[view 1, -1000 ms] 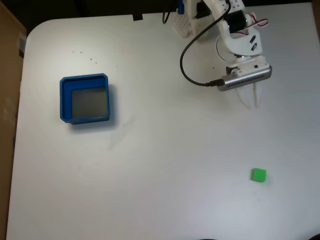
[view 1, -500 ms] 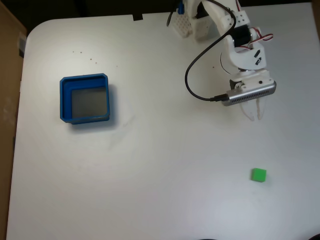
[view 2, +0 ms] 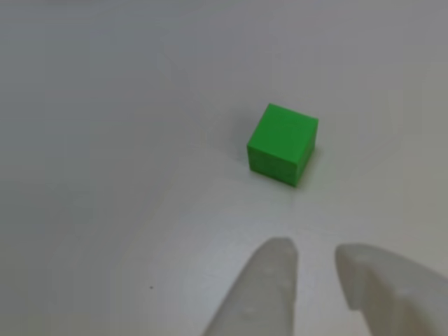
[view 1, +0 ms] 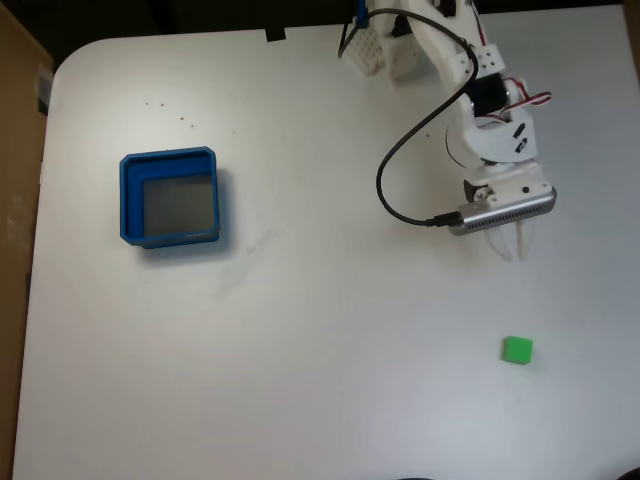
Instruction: Pick up green cube and drop it in the blue box
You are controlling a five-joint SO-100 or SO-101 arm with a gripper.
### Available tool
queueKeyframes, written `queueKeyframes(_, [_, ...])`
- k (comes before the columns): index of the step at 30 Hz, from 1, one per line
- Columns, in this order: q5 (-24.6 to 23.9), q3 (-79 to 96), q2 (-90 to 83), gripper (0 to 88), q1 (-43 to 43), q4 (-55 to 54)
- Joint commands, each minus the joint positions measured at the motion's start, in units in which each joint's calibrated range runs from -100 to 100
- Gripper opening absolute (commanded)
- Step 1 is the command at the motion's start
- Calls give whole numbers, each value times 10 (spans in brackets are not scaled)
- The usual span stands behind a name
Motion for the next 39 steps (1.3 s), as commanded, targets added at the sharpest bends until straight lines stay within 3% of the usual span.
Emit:
queueKeyframes(1, [0, -54, 11, 10, 6, -4])
queueKeyframes(35, [2, -113, 109, 10, 7, -28])
queueKeyframes(39, [2, -112, 127, 10, 7, -76])
